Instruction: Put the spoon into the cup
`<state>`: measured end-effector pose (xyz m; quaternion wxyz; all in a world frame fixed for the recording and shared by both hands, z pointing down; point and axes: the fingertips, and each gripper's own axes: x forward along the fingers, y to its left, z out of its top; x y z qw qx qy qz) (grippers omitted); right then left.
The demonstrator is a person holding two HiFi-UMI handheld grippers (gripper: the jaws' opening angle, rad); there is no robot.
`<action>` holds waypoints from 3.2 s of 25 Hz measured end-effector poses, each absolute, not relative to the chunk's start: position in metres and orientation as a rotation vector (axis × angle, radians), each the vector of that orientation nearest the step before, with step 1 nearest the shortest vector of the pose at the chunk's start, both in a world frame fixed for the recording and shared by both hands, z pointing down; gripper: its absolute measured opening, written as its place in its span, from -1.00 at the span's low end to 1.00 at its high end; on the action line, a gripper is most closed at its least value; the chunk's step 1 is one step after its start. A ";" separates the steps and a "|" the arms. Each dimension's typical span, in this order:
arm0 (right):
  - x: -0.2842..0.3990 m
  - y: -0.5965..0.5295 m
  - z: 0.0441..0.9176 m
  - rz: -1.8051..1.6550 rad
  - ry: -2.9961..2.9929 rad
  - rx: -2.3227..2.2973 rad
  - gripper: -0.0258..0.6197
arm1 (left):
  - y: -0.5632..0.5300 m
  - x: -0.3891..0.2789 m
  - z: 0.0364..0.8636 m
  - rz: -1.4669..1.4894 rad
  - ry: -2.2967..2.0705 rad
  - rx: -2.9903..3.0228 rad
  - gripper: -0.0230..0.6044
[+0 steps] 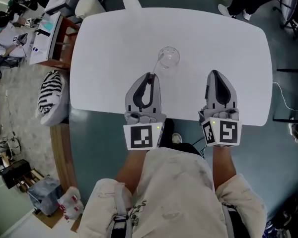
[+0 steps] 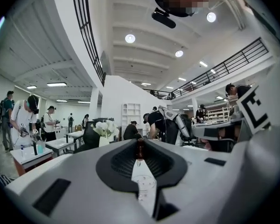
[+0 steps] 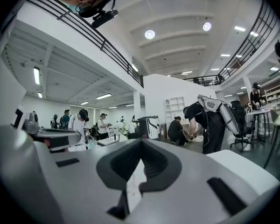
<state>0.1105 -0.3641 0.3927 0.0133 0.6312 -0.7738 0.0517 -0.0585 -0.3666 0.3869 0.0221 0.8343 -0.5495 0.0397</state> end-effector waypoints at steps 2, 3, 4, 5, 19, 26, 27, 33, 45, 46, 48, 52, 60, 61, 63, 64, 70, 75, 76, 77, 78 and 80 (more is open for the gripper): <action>0.111 -0.377 0.404 0.177 -2.389 1.956 -0.96 | -0.382 -0.053 0.405 0.150 -1.657 2.576 -0.79; 0.111 -0.384 0.411 0.186 -2.380 1.951 -0.96 | -0.389 -0.051 0.414 0.164 -1.639 2.572 -0.79; 0.111 -0.391 0.417 0.198 -2.370 1.946 -0.96 | -0.397 -0.048 0.421 0.178 -1.623 2.570 -0.79; 0.110 -0.397 0.422 0.213 -2.358 1.941 -0.96 | -0.404 -0.046 0.428 0.192 -1.606 2.570 -0.79; 0.094 -0.454 0.487 0.336 -2.282 1.875 -0.96 | -0.462 -0.031 0.523 0.334 -1.408 2.508 -0.79; 0.089 -0.466 0.508 0.342 -2.269 1.851 -0.96 | -0.472 -0.032 0.555 0.364 -1.356 2.475 -0.79; 0.088 -0.466 0.509 0.344 -2.268 1.850 -0.96 | -0.472 -0.032 0.557 0.368 -1.353 2.469 -0.79; 0.081 -0.463 0.516 0.357 -2.261 1.827 -0.96 | -0.474 -0.032 0.566 0.353 -1.336 2.435 -0.79; 0.081 -0.458 0.522 0.359 -2.252 1.821 -0.96 | -0.476 -0.035 0.585 0.388 -1.361 2.380 -0.79; 0.081 -0.457 0.522 0.360 -2.251 1.819 -0.96 | -0.474 -0.035 0.586 0.400 -1.368 2.379 -0.79; 0.082 -0.453 0.521 0.364 -2.248 1.817 -0.96 | -0.472 -0.036 0.587 0.414 -1.378 2.375 -0.78; 0.083 -0.453 0.516 0.357 -2.251 1.818 -0.96 | -0.472 -0.035 0.585 0.409 -1.384 2.377 -0.74; 0.081 -0.445 0.507 0.341 -2.249 1.835 -0.96 | -0.468 -0.040 0.585 0.413 -1.392 2.378 -0.54; 0.082 -0.444 0.505 0.339 -2.248 1.839 -0.96 | -0.467 -0.040 0.583 0.413 -1.392 2.380 -0.51; 0.087 -0.438 0.502 0.334 -2.248 1.849 -0.96 | -0.464 -0.036 0.579 0.412 -1.396 2.389 -0.50; 0.091 -0.434 0.500 0.331 -2.249 1.853 -0.96 | -0.460 -0.034 0.576 0.412 -1.401 2.393 -0.50; 0.097 -0.422 0.475 0.305 -2.278 1.861 -0.96 | -0.449 -0.035 0.549 0.401 -1.452 2.399 -0.50; 0.098 -0.393 0.461 0.234 -2.308 1.887 -0.96 | -0.421 -0.044 0.535 0.385 -1.498 2.427 -0.50; 0.100 -0.384 0.458 0.223 -2.313 1.895 -0.96 | -0.413 -0.045 0.533 0.381 -1.509 2.430 -0.50; 0.103 -0.377 0.454 0.214 -2.318 1.902 -0.96 | -0.405 -0.046 0.528 0.377 -1.521 2.433 -0.50; 0.106 -0.370 0.449 0.205 -2.322 1.908 -0.96 | -0.398 -0.046 0.522 0.372 -1.535 2.437 -0.50; 0.113 -0.354 0.437 0.191 -2.328 1.921 -0.96 | -0.383 -0.047 0.507 0.364 -1.561 2.448 -0.50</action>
